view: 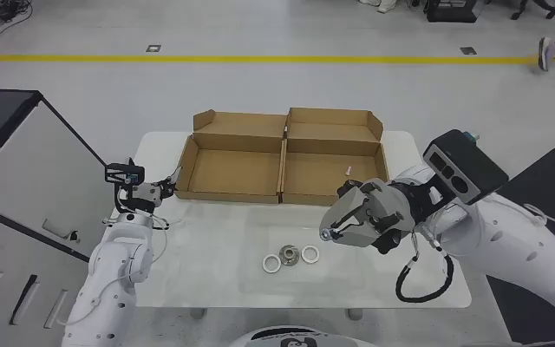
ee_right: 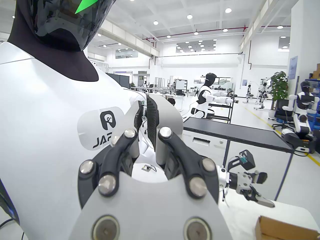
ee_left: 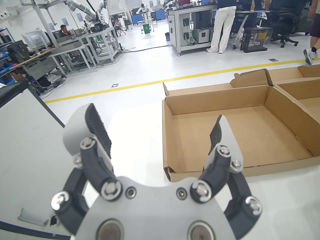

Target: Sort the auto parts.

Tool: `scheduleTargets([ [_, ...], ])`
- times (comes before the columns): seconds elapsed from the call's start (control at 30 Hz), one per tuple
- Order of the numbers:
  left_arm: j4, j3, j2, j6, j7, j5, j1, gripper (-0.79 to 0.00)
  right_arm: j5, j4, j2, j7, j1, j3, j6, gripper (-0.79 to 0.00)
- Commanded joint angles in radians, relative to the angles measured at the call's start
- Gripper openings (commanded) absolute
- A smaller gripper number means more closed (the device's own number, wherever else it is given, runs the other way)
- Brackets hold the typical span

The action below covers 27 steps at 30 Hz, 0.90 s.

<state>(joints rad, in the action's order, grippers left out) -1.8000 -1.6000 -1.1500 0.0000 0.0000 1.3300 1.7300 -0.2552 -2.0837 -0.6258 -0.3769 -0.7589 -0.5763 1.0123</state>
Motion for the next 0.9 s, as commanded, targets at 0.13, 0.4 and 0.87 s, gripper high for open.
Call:
scheduleTargets([
  [0.13,0.000,0.000,0.000,0.000,0.000,0.000,0.000,0.000,0.011,-0.012,-0.002,-0.007,-0.006,-0.006,-0.011,-0.785],
  [0.4,0.000,0.000,0.000,0.000,0.000,0.000,0.000,0.000,0.030,-0.078,-0.033,-0.136,-0.051,-0.107,0.000,-0.785],
  [0.87,0.000,0.000,0.000,0.000,0.000,0.000,0.000,0.000,-0.033,-0.112,-0.126,-0.241,-0.072,-0.131,0.000,-0.785],
])
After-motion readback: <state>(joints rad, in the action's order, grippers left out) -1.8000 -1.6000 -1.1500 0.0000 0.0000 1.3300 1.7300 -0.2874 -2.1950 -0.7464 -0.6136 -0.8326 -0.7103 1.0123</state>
